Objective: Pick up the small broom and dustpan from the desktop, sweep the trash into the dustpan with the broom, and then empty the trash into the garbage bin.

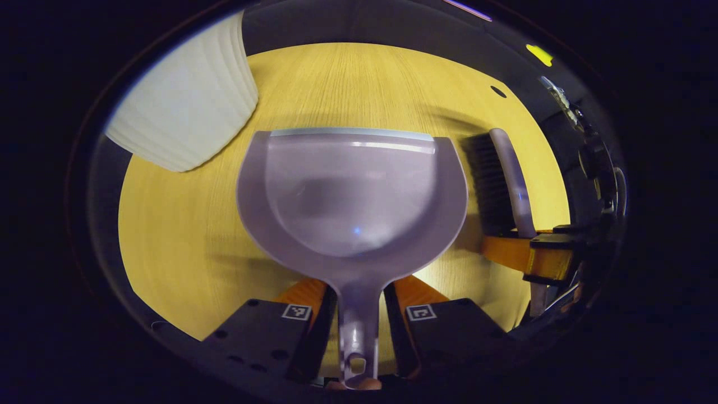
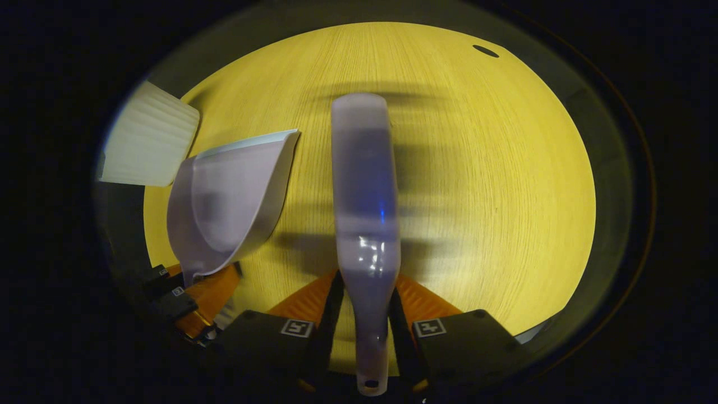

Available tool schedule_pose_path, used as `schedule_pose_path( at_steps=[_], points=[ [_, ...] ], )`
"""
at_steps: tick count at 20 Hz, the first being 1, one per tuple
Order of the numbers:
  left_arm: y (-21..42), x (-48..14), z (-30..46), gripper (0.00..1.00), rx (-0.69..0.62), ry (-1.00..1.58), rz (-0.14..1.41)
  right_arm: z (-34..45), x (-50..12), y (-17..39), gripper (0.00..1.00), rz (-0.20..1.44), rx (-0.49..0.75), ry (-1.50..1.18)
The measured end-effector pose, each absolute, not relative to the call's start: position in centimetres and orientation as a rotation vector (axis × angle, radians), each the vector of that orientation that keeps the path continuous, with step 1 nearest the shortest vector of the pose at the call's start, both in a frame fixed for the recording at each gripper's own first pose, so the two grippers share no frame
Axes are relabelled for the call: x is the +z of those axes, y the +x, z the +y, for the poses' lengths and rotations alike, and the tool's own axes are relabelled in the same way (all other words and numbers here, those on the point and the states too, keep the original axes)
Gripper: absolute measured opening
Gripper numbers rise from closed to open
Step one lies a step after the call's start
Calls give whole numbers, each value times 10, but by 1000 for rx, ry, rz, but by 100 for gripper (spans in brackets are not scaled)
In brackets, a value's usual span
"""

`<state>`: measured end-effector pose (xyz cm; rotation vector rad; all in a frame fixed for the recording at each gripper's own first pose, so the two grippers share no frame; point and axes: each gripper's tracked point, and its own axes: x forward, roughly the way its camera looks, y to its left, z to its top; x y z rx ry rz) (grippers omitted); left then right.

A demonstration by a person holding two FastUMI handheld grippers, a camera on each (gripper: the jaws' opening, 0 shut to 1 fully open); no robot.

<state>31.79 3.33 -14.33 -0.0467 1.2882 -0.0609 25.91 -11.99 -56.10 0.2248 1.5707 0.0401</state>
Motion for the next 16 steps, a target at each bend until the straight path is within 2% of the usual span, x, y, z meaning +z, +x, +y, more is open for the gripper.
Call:
schedule_pose_path(
  at_steps=[1,2,3,7,16],
  points=[
    [318,-143,32,63,-64,-42,1292,-120,-559,259,63,1565,39,222],
    [318,-143,30,69,-62,-42,1292,-122,-558,260,80,1556,41,211],
    [317,-143,29,70,-63,-47,1297,-127,-558,257,98,1553,39,193],
    [309,-130,23,71,-58,-62,1278,-136,-546,257,98,1495,49,165],
    [285,-58,16,72,-55,-116,1046,-164,-490,243,97,1333,55,232]
  ],
)
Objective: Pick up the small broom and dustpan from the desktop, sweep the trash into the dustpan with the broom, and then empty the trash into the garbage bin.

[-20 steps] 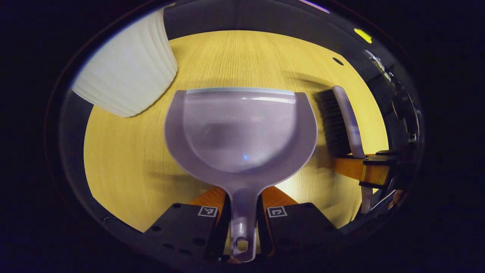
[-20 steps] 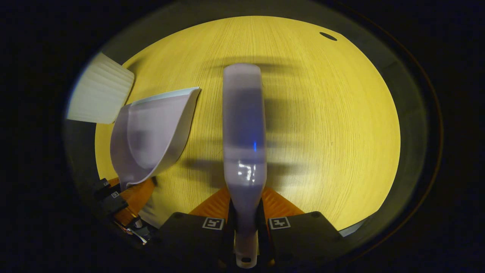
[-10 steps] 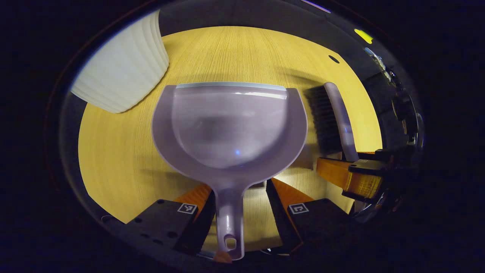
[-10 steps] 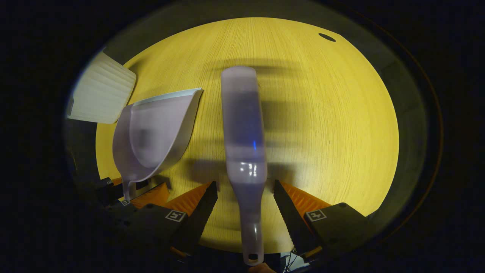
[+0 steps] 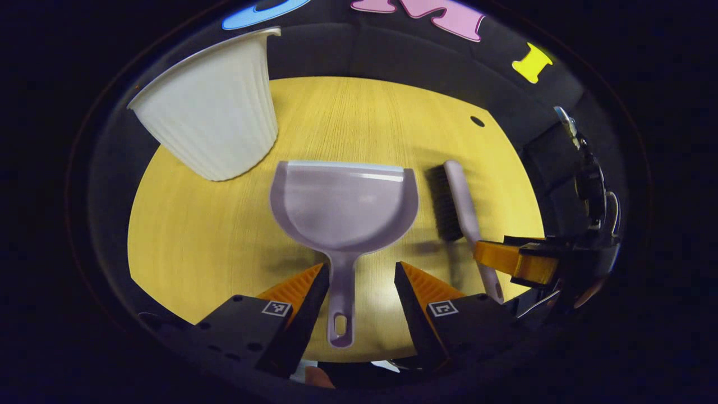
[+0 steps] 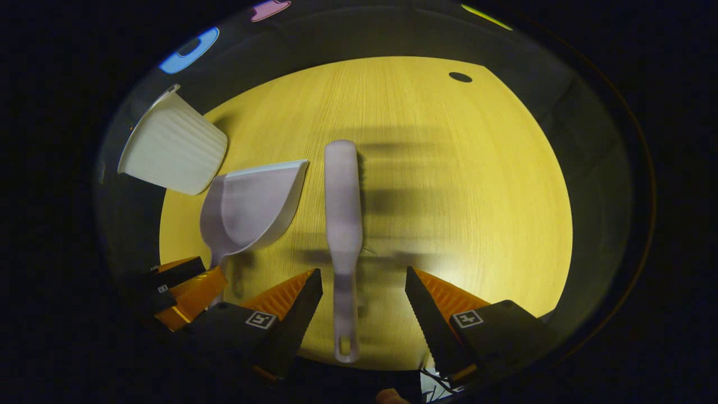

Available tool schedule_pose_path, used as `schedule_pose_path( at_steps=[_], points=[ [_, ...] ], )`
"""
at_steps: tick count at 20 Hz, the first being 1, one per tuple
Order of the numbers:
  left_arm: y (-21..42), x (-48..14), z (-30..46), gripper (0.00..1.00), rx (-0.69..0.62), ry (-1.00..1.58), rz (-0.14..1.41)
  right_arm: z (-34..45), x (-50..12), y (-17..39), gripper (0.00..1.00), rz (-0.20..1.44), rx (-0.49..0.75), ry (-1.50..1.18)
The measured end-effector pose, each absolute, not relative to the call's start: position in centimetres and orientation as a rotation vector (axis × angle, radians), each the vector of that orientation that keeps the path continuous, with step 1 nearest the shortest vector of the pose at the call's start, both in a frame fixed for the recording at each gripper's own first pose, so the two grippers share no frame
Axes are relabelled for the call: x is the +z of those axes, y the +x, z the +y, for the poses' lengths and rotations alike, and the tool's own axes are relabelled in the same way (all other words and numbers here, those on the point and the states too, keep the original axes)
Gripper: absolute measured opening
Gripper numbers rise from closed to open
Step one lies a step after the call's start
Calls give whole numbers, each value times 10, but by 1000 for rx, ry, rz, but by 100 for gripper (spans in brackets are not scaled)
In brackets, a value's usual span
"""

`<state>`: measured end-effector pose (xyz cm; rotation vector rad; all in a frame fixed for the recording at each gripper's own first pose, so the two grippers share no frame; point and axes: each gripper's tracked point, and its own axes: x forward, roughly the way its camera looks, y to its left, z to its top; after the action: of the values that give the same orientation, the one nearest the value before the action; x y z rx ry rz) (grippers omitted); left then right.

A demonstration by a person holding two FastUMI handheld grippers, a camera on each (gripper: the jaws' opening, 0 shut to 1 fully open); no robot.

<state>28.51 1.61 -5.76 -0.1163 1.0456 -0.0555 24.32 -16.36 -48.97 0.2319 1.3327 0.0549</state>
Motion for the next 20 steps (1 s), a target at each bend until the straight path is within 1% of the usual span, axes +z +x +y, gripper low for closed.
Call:
schedule_pose_path(
  at_steps=[3,4,5,6,8,9,10,12,13,14,15,16,17,20],
  points=[
    [266,-15,14,72,-93,-157,904,-155,-447,229,97,1259,50,305],
    [259,5,15,72,-109,-163,838,-150,-427,227,90,1206,47,324],
    [250,27,15,72,-130,-152,765,-144,-405,226,97,1144,43,336],
    [242,52,16,72,-151,-116,678,-141,-381,224,97,1073,39,334],
    [223,107,23,72,-151,1,434,-131,-325,224,97,893,49,290],
    [210,137,26,71,-145,54,318,-126,-299,223,89,797,59,246],
    [201,152,25,71,-145,91,236,-120,-271,222,96,690,73,186],
    [178,165,21,70,-165,98,171,-110,-223,216,96,497,95,82],
    [172,173,25,71,-168,87,134,-104,-201,214,97,384,96,65],
    [166,181,31,71,-161,81,70,-102,-188,209,97,308,101,66],
    [161,196,33,73,-144,79,-16,-102,-184,205,96,258,116,80],
    [154,205,33,76,-138,85,-52,-102,-180,202,96,223,126,83],
    [145,206,32,74,-130,101,-72,-107,-177,204,96,191,115,79],
    [135,210,35,75,-115,144,-81,-107,-183,210,96,142,97,96]
  ],
)
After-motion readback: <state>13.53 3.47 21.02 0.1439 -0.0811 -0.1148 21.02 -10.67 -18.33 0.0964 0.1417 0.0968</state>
